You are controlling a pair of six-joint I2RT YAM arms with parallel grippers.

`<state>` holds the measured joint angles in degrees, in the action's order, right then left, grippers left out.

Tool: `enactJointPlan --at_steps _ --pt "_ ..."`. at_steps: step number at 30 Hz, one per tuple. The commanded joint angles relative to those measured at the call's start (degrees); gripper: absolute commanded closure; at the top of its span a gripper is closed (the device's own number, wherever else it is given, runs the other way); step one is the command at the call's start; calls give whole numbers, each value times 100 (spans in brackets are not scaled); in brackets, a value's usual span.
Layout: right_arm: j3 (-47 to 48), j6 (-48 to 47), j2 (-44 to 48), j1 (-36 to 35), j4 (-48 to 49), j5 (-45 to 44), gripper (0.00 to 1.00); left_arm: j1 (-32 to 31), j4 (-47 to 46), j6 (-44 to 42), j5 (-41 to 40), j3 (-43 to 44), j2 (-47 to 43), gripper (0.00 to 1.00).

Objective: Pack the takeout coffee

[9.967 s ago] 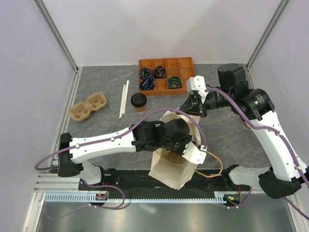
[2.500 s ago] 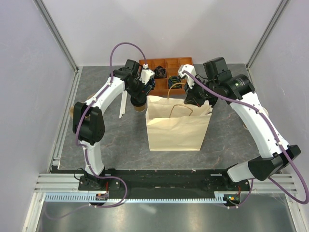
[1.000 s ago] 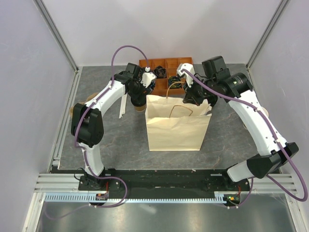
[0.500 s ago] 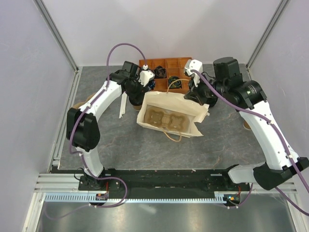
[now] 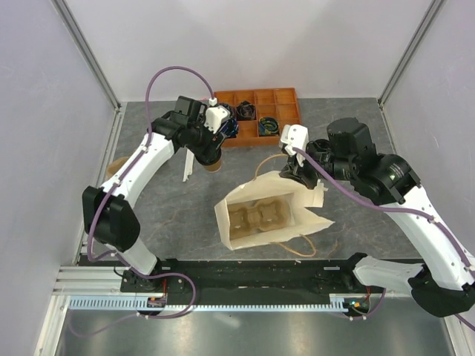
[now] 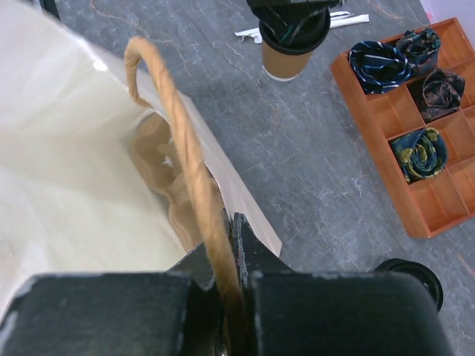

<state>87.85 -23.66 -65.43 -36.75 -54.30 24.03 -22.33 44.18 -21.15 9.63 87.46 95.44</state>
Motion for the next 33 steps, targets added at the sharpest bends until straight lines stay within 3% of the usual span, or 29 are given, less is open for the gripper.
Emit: enactJointPlan --at_steps 1,19,33 --pt "-58 265 83 -104 376 -513 100 0 -77 436 276 -54 -605 63" --pt "513 -218 -401 -113 886 -1665 100 448 90 1042 522 272 -1001 64" --pt "-58 292 -163 -209 781 -1331 100 650 107 1561 1216 -36 -2002 64"
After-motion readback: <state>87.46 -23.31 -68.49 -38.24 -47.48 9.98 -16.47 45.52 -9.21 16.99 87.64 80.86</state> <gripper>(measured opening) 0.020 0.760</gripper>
